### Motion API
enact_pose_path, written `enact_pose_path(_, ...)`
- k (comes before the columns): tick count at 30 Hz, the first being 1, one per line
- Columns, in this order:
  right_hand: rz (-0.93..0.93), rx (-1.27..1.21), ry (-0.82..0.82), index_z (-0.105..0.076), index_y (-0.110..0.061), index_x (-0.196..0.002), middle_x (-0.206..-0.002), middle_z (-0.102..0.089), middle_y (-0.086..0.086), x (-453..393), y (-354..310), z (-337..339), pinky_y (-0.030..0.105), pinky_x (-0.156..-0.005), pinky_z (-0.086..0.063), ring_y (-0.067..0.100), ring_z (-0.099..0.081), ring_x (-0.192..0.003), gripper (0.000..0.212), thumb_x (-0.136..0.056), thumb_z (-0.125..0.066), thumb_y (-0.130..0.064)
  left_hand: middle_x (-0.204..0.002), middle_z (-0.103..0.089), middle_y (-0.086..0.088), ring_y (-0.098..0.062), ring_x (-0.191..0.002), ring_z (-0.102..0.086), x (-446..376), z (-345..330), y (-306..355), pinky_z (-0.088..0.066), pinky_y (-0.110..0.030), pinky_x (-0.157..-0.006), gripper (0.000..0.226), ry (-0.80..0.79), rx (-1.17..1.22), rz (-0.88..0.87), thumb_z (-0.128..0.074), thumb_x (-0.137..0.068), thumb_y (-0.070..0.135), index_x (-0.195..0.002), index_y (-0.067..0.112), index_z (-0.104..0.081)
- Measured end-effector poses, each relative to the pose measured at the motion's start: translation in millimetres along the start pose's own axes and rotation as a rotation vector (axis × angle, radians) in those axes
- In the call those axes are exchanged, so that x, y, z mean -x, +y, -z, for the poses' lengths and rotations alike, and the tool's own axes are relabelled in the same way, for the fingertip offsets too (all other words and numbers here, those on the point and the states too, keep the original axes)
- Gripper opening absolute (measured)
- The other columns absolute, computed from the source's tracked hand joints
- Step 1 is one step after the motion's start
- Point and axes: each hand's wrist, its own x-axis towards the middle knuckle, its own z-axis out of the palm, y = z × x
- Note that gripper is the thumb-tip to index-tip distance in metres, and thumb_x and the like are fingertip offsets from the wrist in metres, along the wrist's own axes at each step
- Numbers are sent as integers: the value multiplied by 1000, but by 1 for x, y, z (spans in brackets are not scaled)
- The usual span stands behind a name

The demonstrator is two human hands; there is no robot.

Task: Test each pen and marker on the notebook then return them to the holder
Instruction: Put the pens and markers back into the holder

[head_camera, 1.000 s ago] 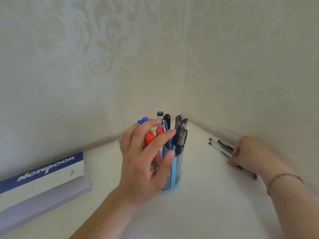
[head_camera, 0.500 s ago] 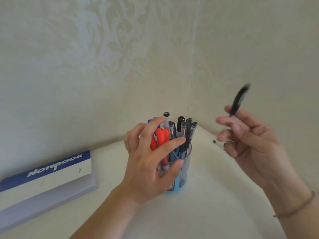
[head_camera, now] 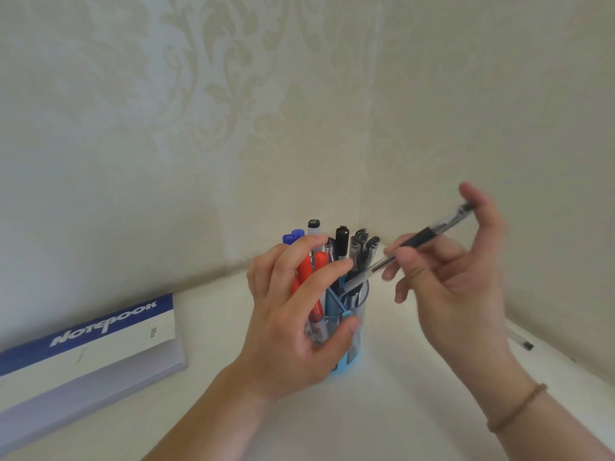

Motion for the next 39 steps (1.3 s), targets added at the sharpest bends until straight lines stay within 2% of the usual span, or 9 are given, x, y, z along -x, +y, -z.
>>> enact_pose_path(4,91,360,-121,-26,-56,-135,-73,-64,-1,3,4,1,36,-55,-50,23,-59,-60,71,-82,-68,-33,-142,-40,-3,-28,-129,-36,0,1,-1,-34,-52,-101,53,-19,10,16,-70,-77,36,-126,21,-55)
enact_pose_path(9,328,701,-323,-55,-39,-130,-118,-42,-12,3,6,2,27,-71,-47,13,-49,-97,42,-93,-46,-55,-143,-38,-1,-26,-132,-36,-1,2,-1,-36,-55,-99,57,-1,40,3,-69,-78,36,-129,20,-50)
enact_pose_path(14,14,512,-111,-57,-40,-115,-98,-57,-10,-18,12,35,12,-62,-44,9,-55,-73,24,-91,-57,-36,-142,-39,-2,-28,-128,-37,-1,3,-3,-34,-55,-100,53,10,25,-5,-69,-77,36,-125,21,-54)
enact_pose_path(17,-439,1216,-140,-64,-29,-80,-84,-67,-7,-34,37,86,30,-68,-53,19,-59,-70,4,-82,-67,-31,-142,-38,-3,-29,-128,-37,-1,3,-4,-33,-57,-99,49,7,36,-13,-65,-77,33,-124,21,-55)
enact_pose_path(19,-629,1390,-185,-64,-27,-68,-79,-67,-3,-35,50,103,32,-68,-54,22,-61,-71,13,-76,-71,-33,-141,-38,-4,-30,-128,-37,-2,4,-4,-33,-58,-98,50,15,66,-13,-60,-76,30,-124,18,-55)
enact_pose_path(26,-645,1577,-331,-65,-28,-86,-87,-63,-2,-29,62,87,26,-65,-45,24,-59,-79,9,-80,-63,-34,-141,-40,-9,-33,-129,-38,-1,7,-8,-34,-60,-98,54,8,113,15,-60,-74,29,-125,14,-54)
enact_pose_path(29,-469,1413,-284,-58,-29,-88,-86,-67,-1,-29,63,87,35,-70,-52,26,-60,-82,7,-88,-53,-34,-139,-42,-14,-32,-129,-39,-1,6,-6,-34,-60,-98,56,11,99,21,-64,-73,31,-126,14,-53)
enact_pose_path(34,-214,361,-35,-62,-34,-88,-53,-48,-1,-26,17,62,23,-43,-40,19,-41,-41,13,-95,-56,-25,-141,-40,-10,-33,-130,-37,0,5,-6,-36,-59,-98,65,11,97,44,-72,-72,33,-130,16,-49)
enact_pose_path(39,-289,-332,-239,-55,-21,-88,-47,-41,-4,-22,-20,60,19,-41,-33,16,-35,-35,49,-57,-89,-37,-137,-35,-13,-38,-131,-38,2,6,-5,-39,-59,-98,69,6,245,71,-63,-72,28,-136,12,-42)
